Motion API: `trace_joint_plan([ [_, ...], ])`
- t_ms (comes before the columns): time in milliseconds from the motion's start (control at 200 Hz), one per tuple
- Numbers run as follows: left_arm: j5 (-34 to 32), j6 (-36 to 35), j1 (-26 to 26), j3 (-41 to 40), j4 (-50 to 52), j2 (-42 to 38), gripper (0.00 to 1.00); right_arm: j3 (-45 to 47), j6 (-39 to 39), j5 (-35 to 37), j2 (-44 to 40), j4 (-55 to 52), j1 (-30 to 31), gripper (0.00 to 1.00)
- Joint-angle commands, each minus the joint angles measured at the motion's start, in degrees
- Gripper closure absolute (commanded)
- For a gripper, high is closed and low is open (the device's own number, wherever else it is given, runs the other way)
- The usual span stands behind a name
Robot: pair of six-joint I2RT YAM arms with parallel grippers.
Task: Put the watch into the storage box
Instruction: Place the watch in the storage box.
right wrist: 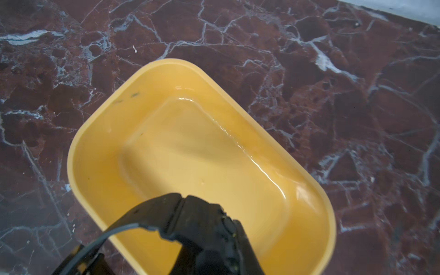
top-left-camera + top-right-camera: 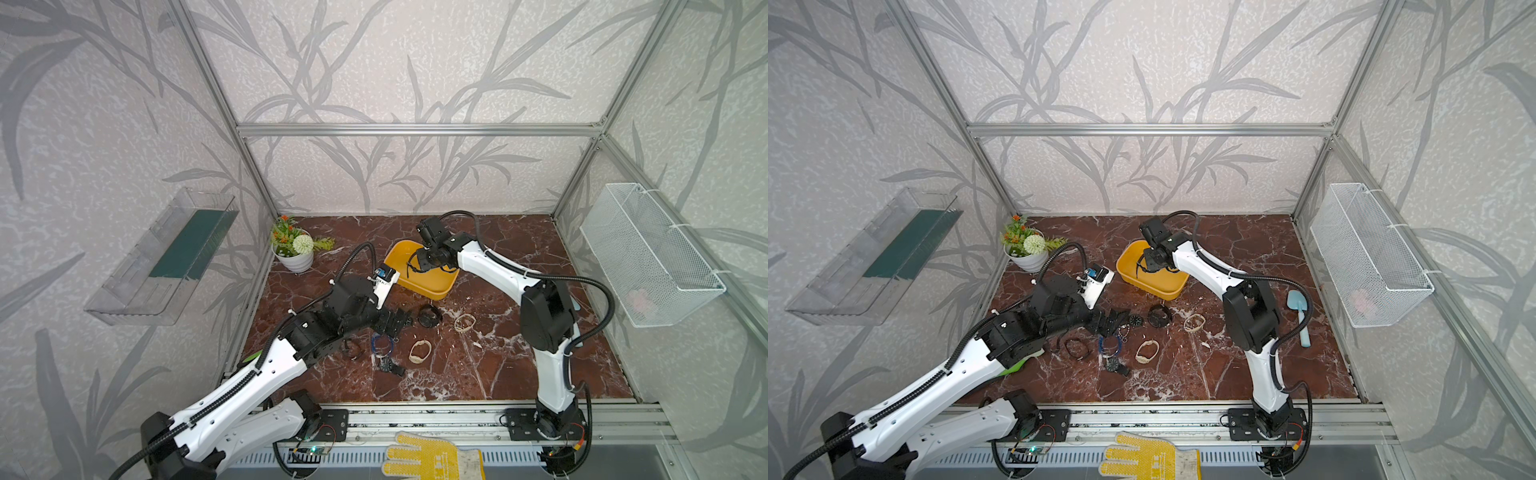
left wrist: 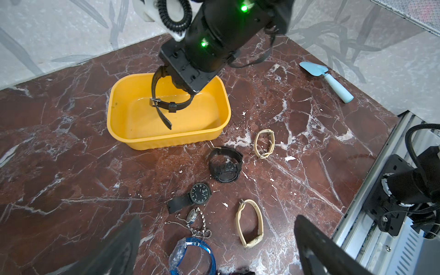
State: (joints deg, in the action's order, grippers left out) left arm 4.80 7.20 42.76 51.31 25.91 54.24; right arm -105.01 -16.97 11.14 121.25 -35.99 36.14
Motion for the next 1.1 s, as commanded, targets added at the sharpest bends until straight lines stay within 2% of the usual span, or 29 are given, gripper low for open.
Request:
trace_joint_plan([
  [0,-2.33,-1.31,0.13,-0.56,0.89,-1.38,0.02,-7.49,1.55,0.43,6.37,-4.15,-0.27,1.0],
  [290,-2.43,-1.84,0.15,-0.29,1.86,-1.24,0.02,-24.06,1.31,0.68,20.95,-12.42,-0.63,1.0],
  [520,-0.52,-1.64,0.13,0.01,1.93,-0.32,0.02,-28.69,0.91,0.74,25.61,-14.44,-0.57,0.99],
  [680,0.03,-1.93,0.13,0.48,2.61,-0.03,0.02,-30.63,0.78,0.04,26.82,-15.7,-0.63,0.78],
  [895,0.53,-1.98,0.12,0.47,2.66,-0.09,0.02,-32.82,1.83,-0.26,23.35,-15.71,-0.69,0.57],
  [995,1.09,-1.93,0.13,0.77,3.0,0.27,0.02,-37.98,3.06,0.06,23.25,-18.59,-0.8,0.46],
  [1095,0.88,-2.07,0.13,0.98,3.27,0.21,0.02,-43.33,3.49,-0.28,24.06,-23.08,-0.98,0.44],
])
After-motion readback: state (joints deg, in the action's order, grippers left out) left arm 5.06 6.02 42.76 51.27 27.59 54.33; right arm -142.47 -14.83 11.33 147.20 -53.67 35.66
